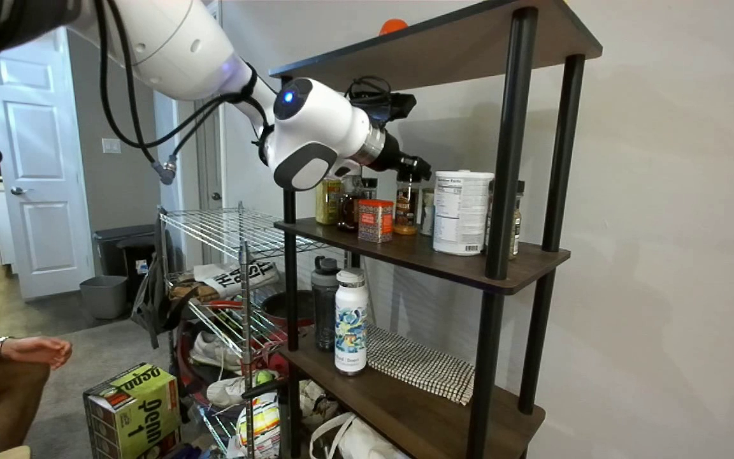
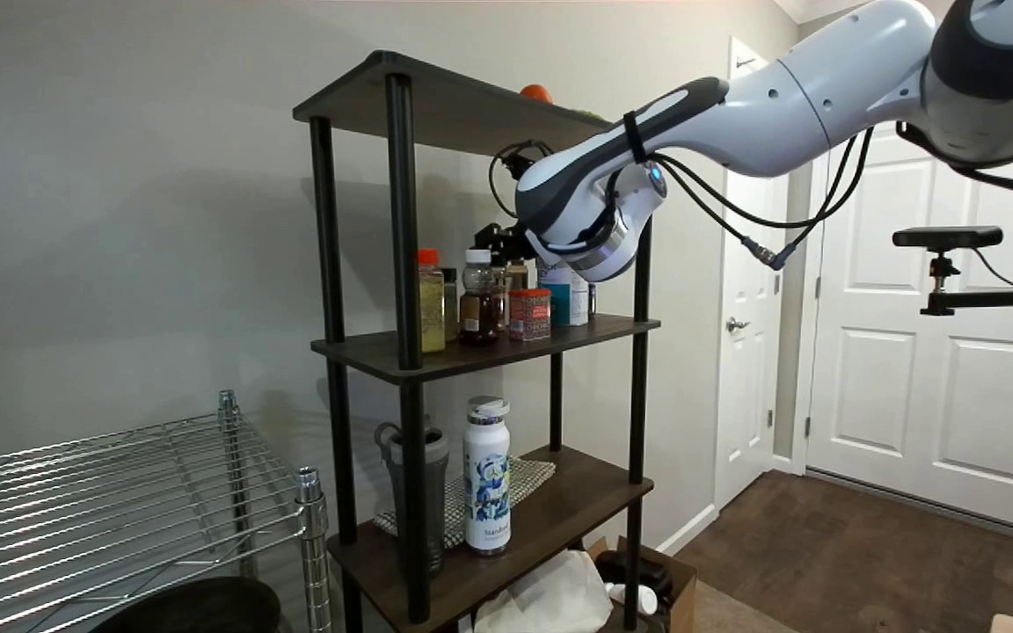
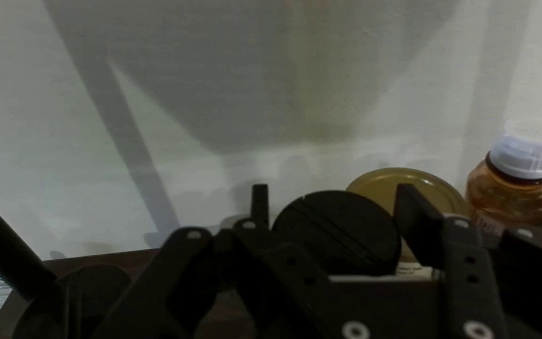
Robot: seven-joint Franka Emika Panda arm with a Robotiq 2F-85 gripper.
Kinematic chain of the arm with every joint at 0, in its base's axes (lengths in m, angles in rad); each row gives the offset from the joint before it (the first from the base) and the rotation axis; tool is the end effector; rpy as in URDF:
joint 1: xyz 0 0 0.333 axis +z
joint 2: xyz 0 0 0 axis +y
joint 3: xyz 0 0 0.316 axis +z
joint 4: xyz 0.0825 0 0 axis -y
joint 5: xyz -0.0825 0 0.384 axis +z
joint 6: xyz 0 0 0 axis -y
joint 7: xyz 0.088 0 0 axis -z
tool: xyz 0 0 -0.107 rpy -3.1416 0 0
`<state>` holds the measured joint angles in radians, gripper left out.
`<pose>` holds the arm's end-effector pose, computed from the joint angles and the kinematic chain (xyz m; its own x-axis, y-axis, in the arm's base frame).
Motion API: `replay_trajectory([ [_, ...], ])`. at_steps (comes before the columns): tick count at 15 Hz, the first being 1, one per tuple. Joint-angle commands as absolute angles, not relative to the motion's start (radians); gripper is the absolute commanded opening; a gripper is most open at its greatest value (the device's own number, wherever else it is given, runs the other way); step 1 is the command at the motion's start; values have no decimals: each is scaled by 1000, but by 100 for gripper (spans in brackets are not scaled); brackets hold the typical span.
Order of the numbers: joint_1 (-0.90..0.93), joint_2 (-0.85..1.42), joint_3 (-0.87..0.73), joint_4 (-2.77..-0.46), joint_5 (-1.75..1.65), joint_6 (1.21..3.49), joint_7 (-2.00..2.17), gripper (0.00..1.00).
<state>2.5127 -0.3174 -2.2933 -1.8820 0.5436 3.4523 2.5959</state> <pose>0.6454 0.0148 0.5317 -0.2920 0.1501 -0.9446 -0.0436 0.9845 0.1699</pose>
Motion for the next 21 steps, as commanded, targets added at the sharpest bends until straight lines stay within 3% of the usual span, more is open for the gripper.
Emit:
replay_trajectory([
  [1, 2559, -316, -2346, -1861, 548, 3455, 2601, 39],
  [2, 2564, -317, -2352, -1860, 548, 3455, 2602, 36],
  [18, 2593, -287, -2409, -1852, 551, 3453, 2609, 36],
  [19, 2597, -288, -2412, -1855, 554, 3453, 2610, 51],
  [20, 2596, -290, -2410, -1855, 553, 3453, 2611, 86],
  [21, 2598, -291, -2412, -1856, 554, 3453, 2611, 87],
])
